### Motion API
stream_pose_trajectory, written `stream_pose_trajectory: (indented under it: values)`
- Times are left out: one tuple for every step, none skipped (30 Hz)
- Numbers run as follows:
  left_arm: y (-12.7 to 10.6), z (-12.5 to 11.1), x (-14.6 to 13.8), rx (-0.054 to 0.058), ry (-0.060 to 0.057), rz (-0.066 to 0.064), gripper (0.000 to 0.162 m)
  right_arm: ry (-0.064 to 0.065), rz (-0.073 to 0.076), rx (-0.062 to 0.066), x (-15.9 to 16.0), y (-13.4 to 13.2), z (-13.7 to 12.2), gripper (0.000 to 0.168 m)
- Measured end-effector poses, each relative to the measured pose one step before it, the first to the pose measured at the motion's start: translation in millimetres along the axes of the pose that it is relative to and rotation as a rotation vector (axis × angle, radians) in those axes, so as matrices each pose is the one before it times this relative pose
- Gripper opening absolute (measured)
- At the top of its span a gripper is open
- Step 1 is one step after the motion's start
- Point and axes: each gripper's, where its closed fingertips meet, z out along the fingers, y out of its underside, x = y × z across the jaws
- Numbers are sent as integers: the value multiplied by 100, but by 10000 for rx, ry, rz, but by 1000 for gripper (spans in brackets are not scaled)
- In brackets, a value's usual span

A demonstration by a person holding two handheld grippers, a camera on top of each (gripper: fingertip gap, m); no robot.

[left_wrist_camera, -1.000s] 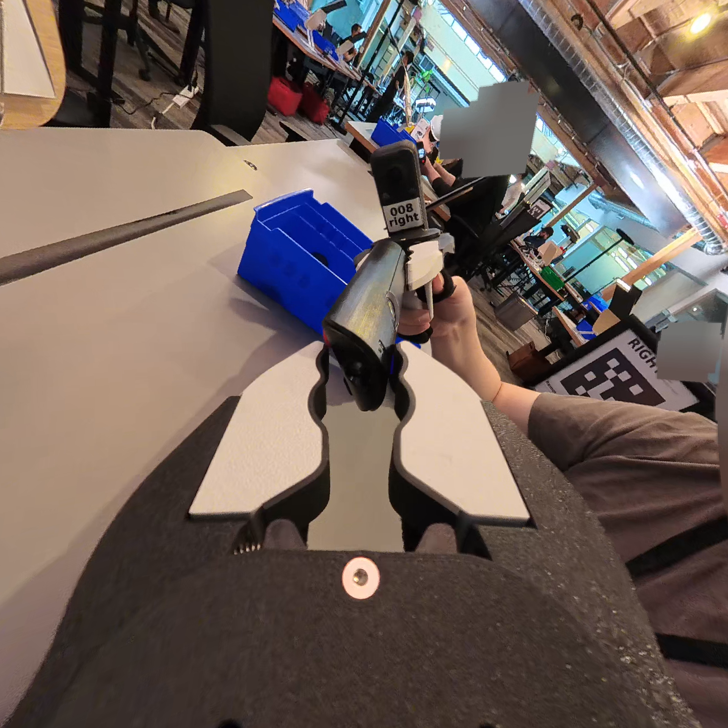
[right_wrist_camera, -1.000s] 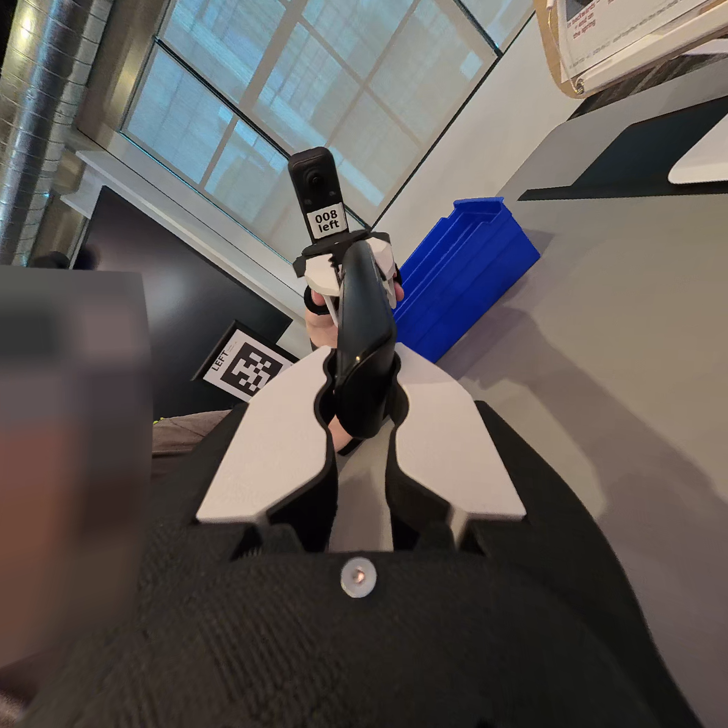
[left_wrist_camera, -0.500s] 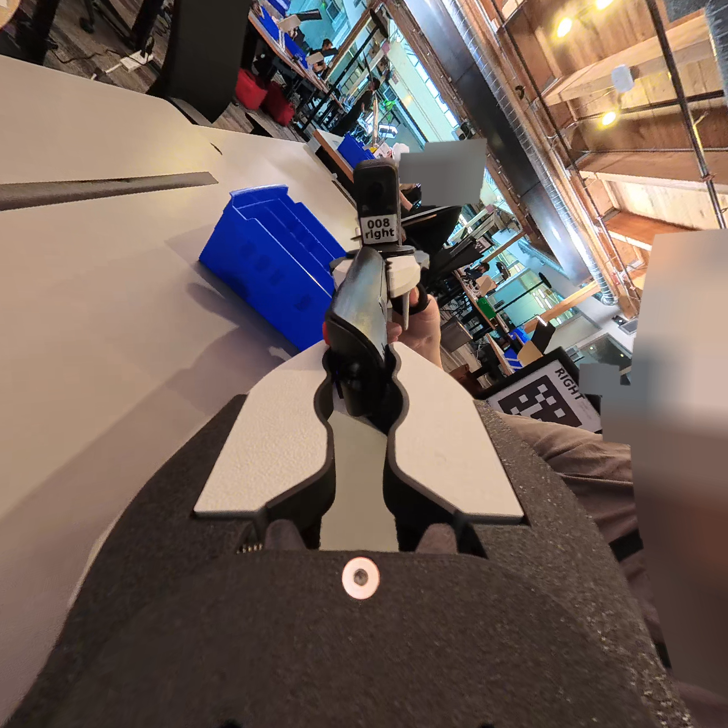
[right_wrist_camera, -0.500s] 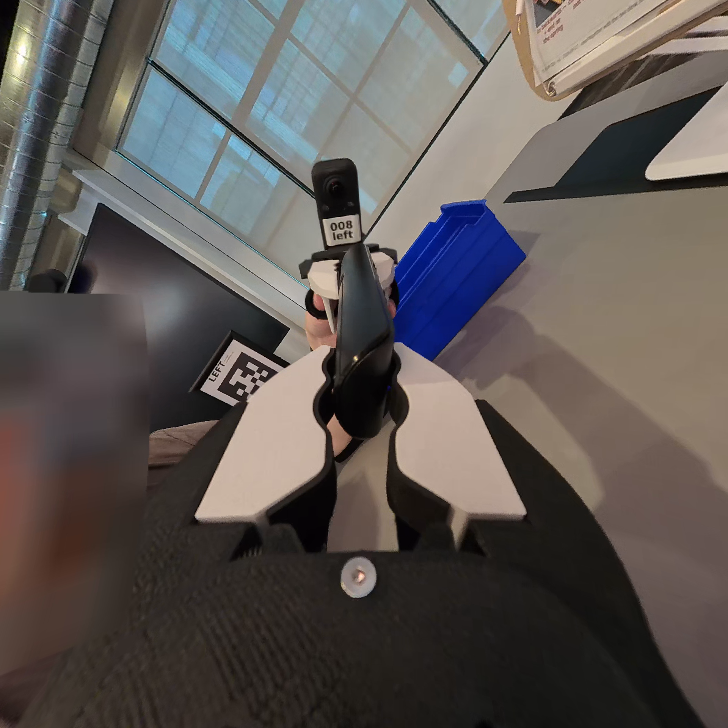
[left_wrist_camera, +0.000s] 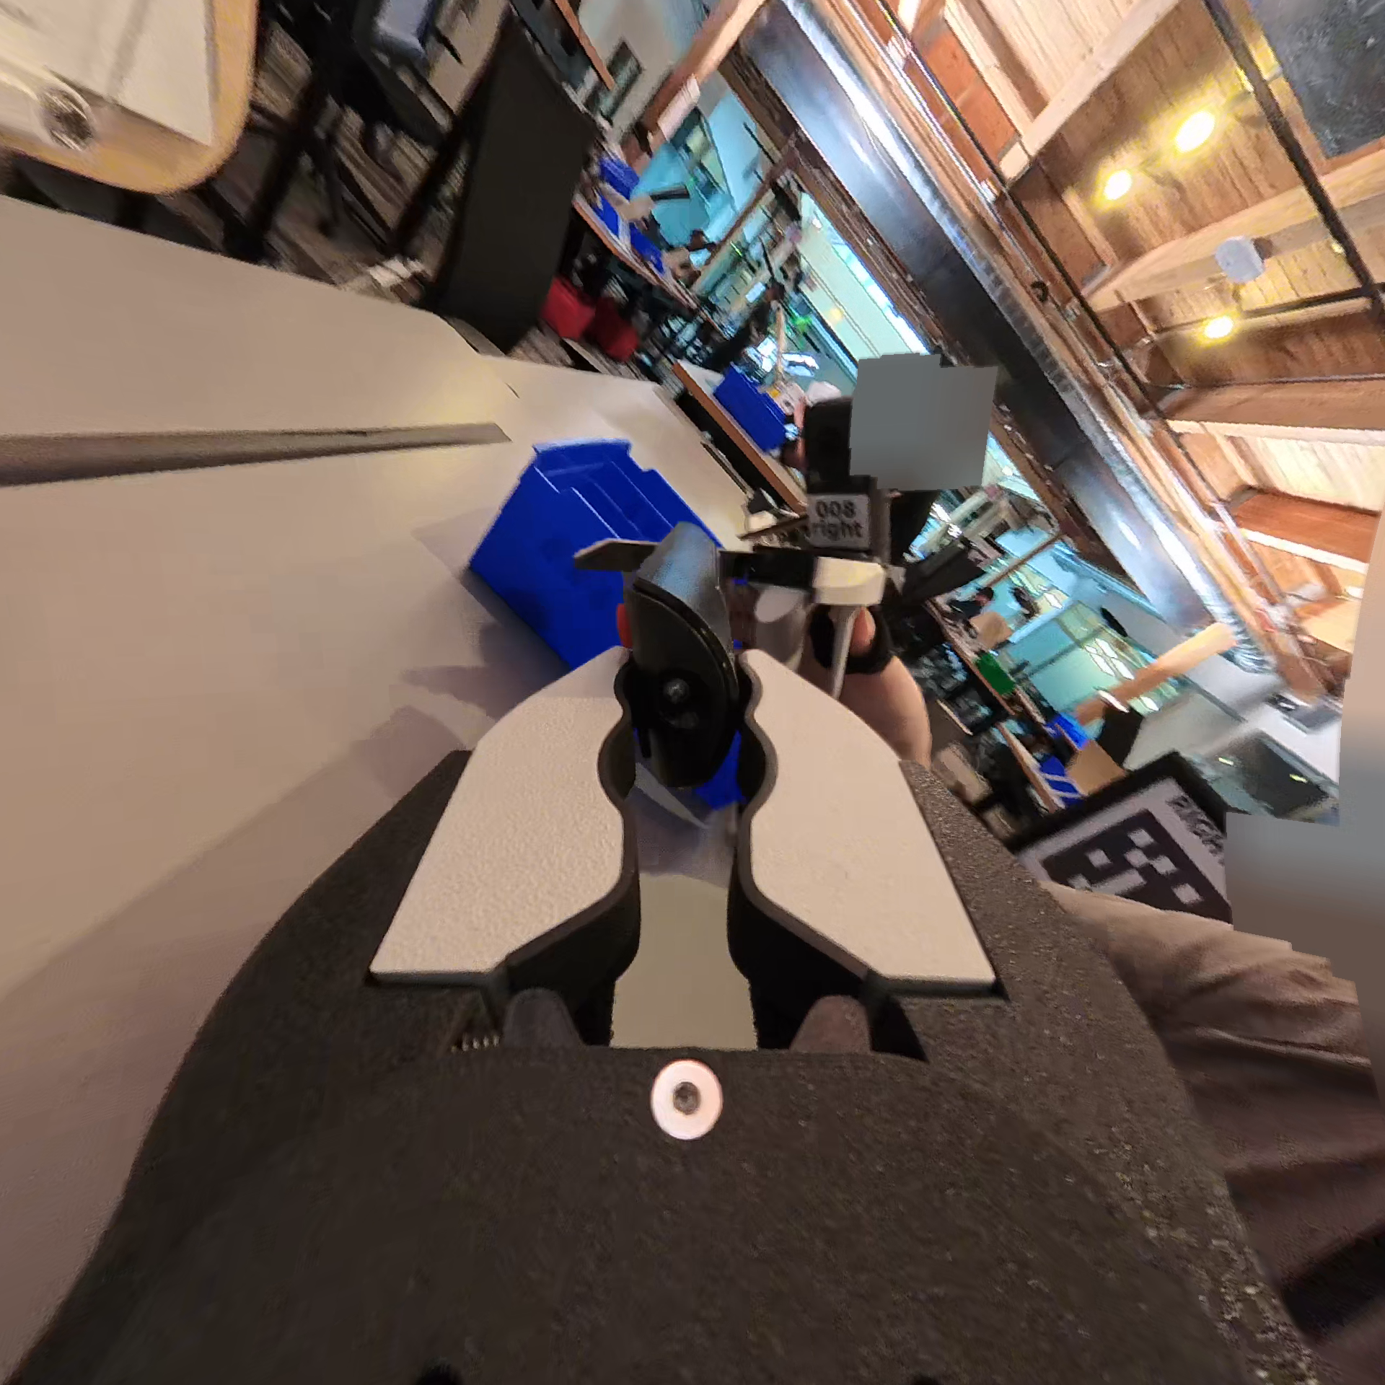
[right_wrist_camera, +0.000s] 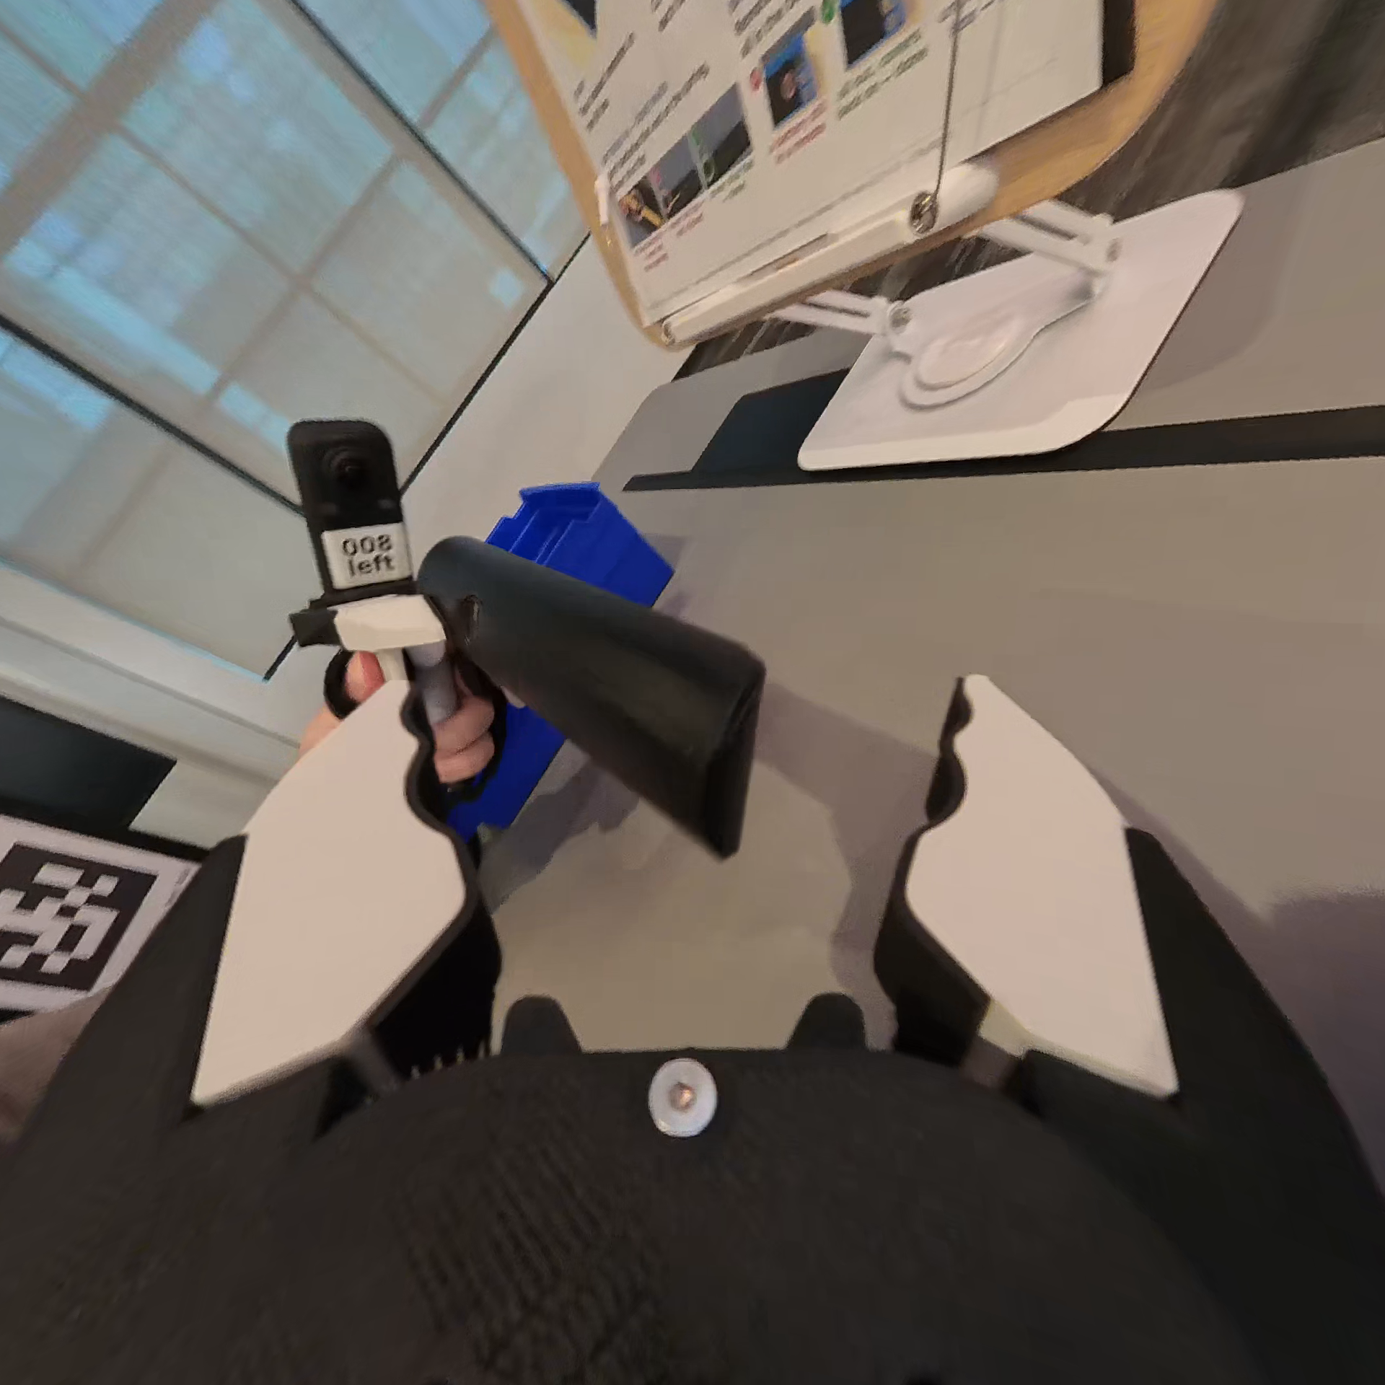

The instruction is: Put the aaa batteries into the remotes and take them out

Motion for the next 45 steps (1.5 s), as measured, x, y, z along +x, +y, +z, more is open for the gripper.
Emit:
stream_pose_trajectory:
  values:
    - [-82, 81, -224, 171, -239, 228, 23, 259, -142, 156, 260, -67, 132, 134]
    - [107, 194, -31, 70, -135, 218, 23, 224, -182, 110, 199, -30, 147, 138]
    - [192, 284, 83, 35, -64, 123, 23, 101, -172, 63, 38, 15, 136, 138]
    - [190, 305, 105, 61, -34, 37, 23, 94, -162, -2, 35, 71, 133, 138]
    - [194, 284, 68, 94, -36, -11, 23, 153, -188, -61, 162, 121, 120, 139]
    - [227, 268, 57, 32, -26, 5, 23, 193, -219, -93, 238, 162, 108, 139]
    - [243, 239, 10, 7, -55, 35, 23, 231, -220, -80, 331, 139, 87, 139]
    - [217, 183, -23, 27, -87, 66, 23, 224, -190, -45, 337, 98, 49, 139]
    - [197, 183, 51, 32, -68, 130, 23, 158, -122, -23, 245, 54, 28, 139]
    - [189, 154, 55, -19, -76, 129, 23, 86, -64, -4, 132, 19, -2, 139]
    - [170, 142, 77, -43, -80, 151, 23, 54, -59, -12, 30, 13, -4, 139]
    - [90, 121, 136, 11, -53, 151, 23, 43, -105, -46, -46, 44, 23, 139]
    - [81, 122, 180, 22, -27, 110, 23, 53, -143, -77, -90, 98, 54, 139]
    - [142, 158, 257, -46, 42, 93, 23, 121, -137, -65, -16, 105, 61, 139]
    - [-27, 40, 157, 89, -34, 110, 23, 80, -116, 42, 2, -41, -5, 139]
    - [-45, 11, 176, 67, 31, 240, 23, -29, -25, 116, -28, -172, -98, 140]
    - [87, 57, 151, -87, 42, 154, 23, -41, 34, 43, 6, -118, -135, 139]
    - [36, 49, 146, -37, 53, 86, 23, -36, -6, -15, -4, -55, -118, 138]
    - [-61, 28, 137, 82, 23, 161, 23, -28, -14, -4, -33, -49, -73, 138]
    - [-29, 10, 108, 63, 12, 100, 23, -26, -13, 5, -53, -58, -75, 138]
    - [-32, 7, 134, 43, 44, 83, 22, -25, -36, 20, -56, -70, -87, 138]
    - [-49, -4, 117, 28, 48, 143, 22, -19, -64, 35, -74, -102, -77, 137]
    - [-67, -34, 108, 34, 57, 95, 22, -5, -94, 62, -94, -144, -89, 137]
    - [-98, -40, 113, 52, 64, -7, 22, -1, -117, 96, -109, -184, -103, 136]
    - [-150, -59, 146, 97, 85, -28, 22, -28, -139, 120, -148, -244, -117, 136]
    - [-149, -31, 132, 116, 64, 25, 22, -24, -155, 110, -140, -272, -141, 134]
    - [-49, 14, 120, 49, 54, 26, 22, 12, -156, 78, -79, -246, -148, 133]
    - [-79, -10, 117, 55, 78, -40, 22, 13, -138, 71, -93, -219, -146, 132]
    - [-87, -20, 93, 89, 52, -14, 22, 7, -107, 67, -84, -185, -116, 131]
    - [-52, -19, 57, 39, 37, 16, 22, 3, -84, 52, -72, -139, -79, 131]
    - [-45, -17, 50, 24, 33, 18, 22, -19, -47, 31, -53, -85, -52, 130]
    - [-52, -22, 52, 22, 2, 112, 22, -31, -9, 13, -48, -33, -33, 129]
    - [-27, -9, 51, 0, -16, 96, 22, -40, 3, 7, -48, -35, -30, 129]
    - [-26, 1, 65, 2, -6, 45, 22, -36, -12, 2, -40, -28, -26, 129]
    - [-10, -5, 49, -2, 11, 40, 22, -20, -26, -9, -33, -35, -41, 128]
    - [9, -8, 36, 12, 23, 0, 22, 3, -44, -12, -26, -49, -50, 128]
    - [-16, -6, 38, 35, 35, -25, 22, 21, -71, 7, -25, -85, -64, 128]
    - [-14, 12, 46, 49, 42, -34, 22, 15, -60, 2, -23, -75, -65, 128]
    - [23, 25, 41, 15, 34, -4, 22, 6, -52, -20, -5, -51, -72, 128]
    - [4, 10, 22, -14, 12, 10, 22, -19, -22, -28, -10, -33, -44, 127]
    - [-43, -7, 76, 25, 3, 58, 22, -43, 9, -2, -51, -27, -30, 127]
    - [-57, -24, 64, -12, -12, 125, 22, -34, -19, 38, -61, -68, -30, 127]
    - [-73, -34, 54, -20, 13, 54, 22, -26, -17, 37, -71, -81, -35, 127]
    - [-63, -31, 68, 15, 13, 35, 22, -16, -21, 25, -66, -74, -39, 126]
    - [-19, -6, 26, 19, 22, -10, 22, 3, -55, 15, -31, -80, -43, 126]
